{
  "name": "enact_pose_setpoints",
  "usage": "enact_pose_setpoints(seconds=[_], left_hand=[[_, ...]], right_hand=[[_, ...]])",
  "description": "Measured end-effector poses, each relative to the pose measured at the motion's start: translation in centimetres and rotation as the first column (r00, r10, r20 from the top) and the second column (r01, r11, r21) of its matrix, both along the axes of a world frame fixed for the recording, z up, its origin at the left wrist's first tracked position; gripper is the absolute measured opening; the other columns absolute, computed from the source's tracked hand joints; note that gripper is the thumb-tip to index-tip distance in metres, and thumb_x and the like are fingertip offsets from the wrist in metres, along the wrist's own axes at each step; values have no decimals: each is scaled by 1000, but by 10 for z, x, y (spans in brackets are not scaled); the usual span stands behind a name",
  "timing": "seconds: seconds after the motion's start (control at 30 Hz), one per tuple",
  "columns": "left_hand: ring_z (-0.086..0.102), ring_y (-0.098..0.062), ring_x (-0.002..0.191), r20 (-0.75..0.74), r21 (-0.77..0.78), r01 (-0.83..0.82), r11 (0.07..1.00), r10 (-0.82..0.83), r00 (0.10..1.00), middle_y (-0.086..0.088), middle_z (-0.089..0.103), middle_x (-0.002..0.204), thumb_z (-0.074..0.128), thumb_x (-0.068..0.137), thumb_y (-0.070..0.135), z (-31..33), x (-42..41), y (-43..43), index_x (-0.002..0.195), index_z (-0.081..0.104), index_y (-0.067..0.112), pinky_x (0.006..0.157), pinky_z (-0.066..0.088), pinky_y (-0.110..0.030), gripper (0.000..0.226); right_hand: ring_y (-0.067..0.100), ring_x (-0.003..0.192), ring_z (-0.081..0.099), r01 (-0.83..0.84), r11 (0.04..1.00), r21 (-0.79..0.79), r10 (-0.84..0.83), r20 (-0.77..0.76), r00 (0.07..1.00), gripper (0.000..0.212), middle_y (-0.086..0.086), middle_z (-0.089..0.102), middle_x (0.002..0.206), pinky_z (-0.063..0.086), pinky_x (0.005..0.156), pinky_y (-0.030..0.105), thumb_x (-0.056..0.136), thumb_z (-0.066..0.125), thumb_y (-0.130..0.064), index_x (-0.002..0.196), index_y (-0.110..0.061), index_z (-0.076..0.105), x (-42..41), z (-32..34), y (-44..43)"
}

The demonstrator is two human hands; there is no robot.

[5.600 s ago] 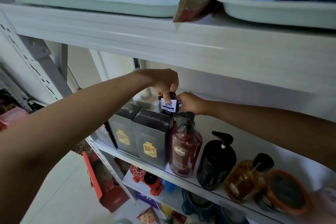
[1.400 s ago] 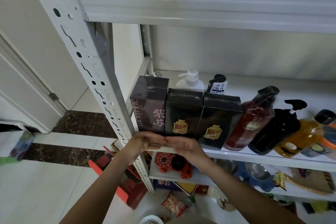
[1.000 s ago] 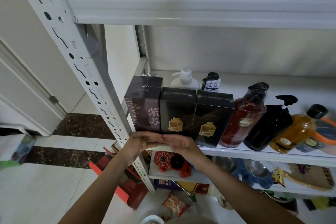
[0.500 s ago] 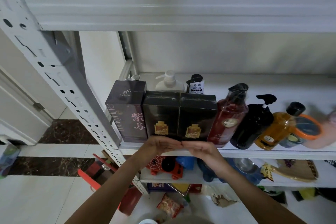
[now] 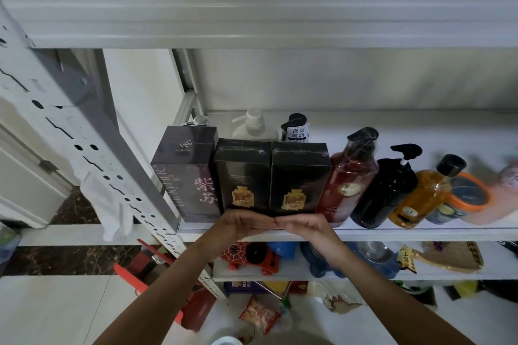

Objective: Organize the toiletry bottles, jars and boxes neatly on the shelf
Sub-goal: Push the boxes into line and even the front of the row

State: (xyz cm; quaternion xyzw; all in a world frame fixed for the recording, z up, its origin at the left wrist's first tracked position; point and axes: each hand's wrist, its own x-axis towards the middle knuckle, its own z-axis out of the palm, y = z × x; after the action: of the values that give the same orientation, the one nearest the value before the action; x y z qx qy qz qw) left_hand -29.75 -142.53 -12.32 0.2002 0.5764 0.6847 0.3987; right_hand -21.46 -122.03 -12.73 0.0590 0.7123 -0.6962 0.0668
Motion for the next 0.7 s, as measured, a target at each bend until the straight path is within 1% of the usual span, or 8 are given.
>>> enact_pose_setpoints(seconds=[0.13, 0.23, 0.3, 0.47, 0.57, 0.6, 0.63, 0.7], left_hand=[[61, -31, 113, 11, -3, -3, 1000, 3, 1000, -22, 67, 113, 44, 85, -15, 0, -1, 2, 106, 70, 4, 99, 48, -33, 38], [61, -31, 114, 33, 27, -8, 1000, 7, 999, -22, 67, 111, 49, 70, -12, -1, 0, 4, 104, 72, 5, 99, 48, -32, 45], [60, -33, 114, 47, 47, -11, 999, 9, 999, -24, 66, 112, 48, 66, -11, -2, 0, 4, 104, 71, 4, 99, 48, -33, 48], [59, -33, 116, 22, 56, -10, 998, 8, 1000, -26, 64, 116, 47, 68, -11, -3, 6, 8, 109, 67, 0, 100, 47, -33, 48], [59, -34, 116, -38, 73, 13, 997, -10, 999, -24, 64, 117, 64, 76, 8, -2, 12, 19, 111, 66, 0, 100, 46, -35, 36], [58, -35, 116, -63, 83, 32, 996, -27, 998, -24, 63, 118, 66, 79, 16, -1, 14, 25, 113, 64, -3, 102, 45, -37, 39], [57, -36, 117, -95, 81, 55, 995, -48, 994, -24, 62, 119, 63, 84, 19, -2, 17, 30, 115, 63, -4, 103, 44, -40, 38], [57, -36, 118, -129, 45, 73, 996, -67, 989, -24, 61, 121, 49, 94, 9, -6, 19, 43, 118, 59, -7, 105, 42, -42, 30]], right_hand=[[17, 106, 65, 8, 1000, -18, -8, 4, 1000, 24, 6, 71, 107, 49, 94, 26, 89, 58, -5, 110, -7, 68, -3, 0, 0], [17, 105, 65, 16, 999, -32, -15, 15, 1000, 23, 5, 72, 106, 48, 96, 29, 88, 59, -6, 106, -15, 70, -3, 2, -1], [17, 106, 65, 14, 999, -42, -13, 20, 1000, 23, 4, 72, 106, 48, 96, 29, 88, 59, -6, 105, -17, 71, -3, 3, -1], [14, 109, 63, 12, 998, -62, -10, 37, 999, 23, 2, 71, 109, 47, 96, 25, 89, 59, -9, 109, -13, 69, 6, 6, 5], [14, 109, 63, 29, 997, -76, -28, 20, 999, 25, 4, 71, 110, 48, 94, 22, 89, 58, -7, 112, -6, 68, 18, 4, 16], [16, 109, 63, 37, 995, -93, -36, 15, 999, 25, 6, 70, 110, 48, 94, 24, 88, 58, -6, 112, -4, 67, 22, 3, 22], [19, 109, 63, 48, 992, -117, -47, 14, 999, 26, 8, 70, 110, 48, 94, 26, 87, 60, -7, 112, -2, 67, 26, 2, 27], [24, 109, 64, 75, 984, -159, -75, 10, 997, 33, 13, 70, 109, 49, 95, 31, 81, 69, -18, 109, -1, 68, 33, 3, 37]])
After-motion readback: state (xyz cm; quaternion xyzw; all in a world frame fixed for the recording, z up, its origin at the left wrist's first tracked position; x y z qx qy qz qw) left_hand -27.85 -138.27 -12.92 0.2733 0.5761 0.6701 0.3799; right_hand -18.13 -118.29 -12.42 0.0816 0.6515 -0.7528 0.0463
